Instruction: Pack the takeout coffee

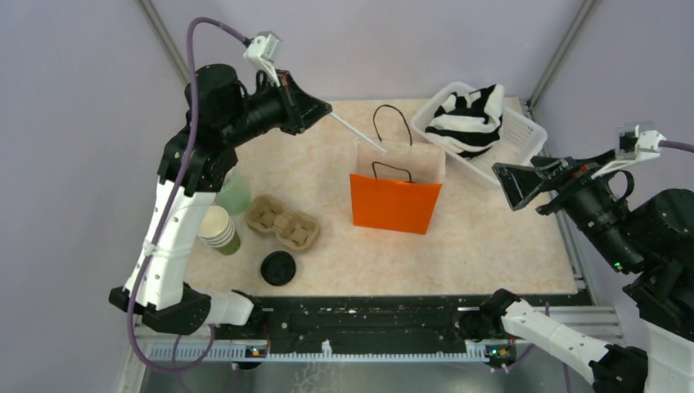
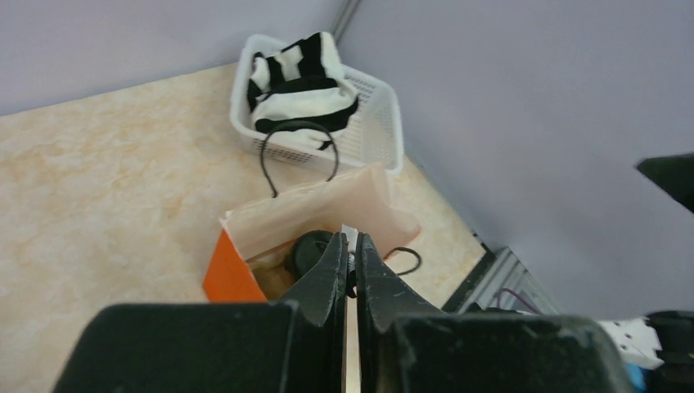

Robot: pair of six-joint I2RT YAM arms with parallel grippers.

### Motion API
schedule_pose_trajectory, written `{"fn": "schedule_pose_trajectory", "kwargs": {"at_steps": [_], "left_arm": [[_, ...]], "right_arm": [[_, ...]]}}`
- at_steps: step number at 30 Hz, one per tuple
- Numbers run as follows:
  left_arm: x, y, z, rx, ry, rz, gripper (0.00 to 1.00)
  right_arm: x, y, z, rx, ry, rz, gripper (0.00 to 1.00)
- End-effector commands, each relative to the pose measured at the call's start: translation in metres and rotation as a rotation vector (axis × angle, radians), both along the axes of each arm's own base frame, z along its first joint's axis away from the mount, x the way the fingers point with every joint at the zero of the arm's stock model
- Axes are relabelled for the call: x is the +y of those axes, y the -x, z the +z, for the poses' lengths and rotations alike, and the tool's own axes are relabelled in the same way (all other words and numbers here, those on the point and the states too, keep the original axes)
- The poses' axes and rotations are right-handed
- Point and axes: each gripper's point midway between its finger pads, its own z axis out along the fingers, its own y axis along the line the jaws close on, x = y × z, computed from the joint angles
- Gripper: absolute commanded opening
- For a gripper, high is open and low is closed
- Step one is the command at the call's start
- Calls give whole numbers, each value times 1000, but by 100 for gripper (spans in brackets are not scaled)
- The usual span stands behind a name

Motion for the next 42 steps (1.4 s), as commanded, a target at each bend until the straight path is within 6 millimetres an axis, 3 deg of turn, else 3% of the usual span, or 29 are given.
{"fn": "schedule_pose_trajectory", "kwargs": {"at_steps": [1, 6, 12, 14, 17, 19, 26, 29, 32, 38, 42], "left_arm": [[16, -14, 0, -62, -91, 134, 0], [10, -18, -24, -21, -146, 141, 0], [-8, -24, -70, 56, -350, 153, 1], [-13, -29, -82, 75, -412, 172, 6], [-21, -31, -86, 87, -459, 185, 21], [-24, -31, -80, 81, -455, 184, 39], [-22, -13, -35, -6, -369, 137, 82], [-11, 0, -17, -43, -329, 143, 92], [4, 12, 3, -87, -292, 172, 99], [37, 39, 50, -193, -163, 243, 99], [48, 50, 65, -235, -111, 260, 99]], "right_arm": [[-11, 10, 4, -10, -60, -24, 96], [-12, 11, 0, -2, -65, -24, 96], [-10, 11, -1, 8, -58, -18, 96], [-12, 12, -2, 12, -56, -22, 96], [-15, 14, -3, 15, -62, -33, 96], [-18, 15, -5, 19, -68, -43, 96], [-26, 19, -2, 11, -83, -66, 98], [-33, 21, 4, -5, -93, -87, 99], [-40, 22, 16, -37, -127, -116, 99], [-36, 21, 36, -53, -175, -106, 99], [-35, 21, 41, -67, -187, -102, 99]]}}
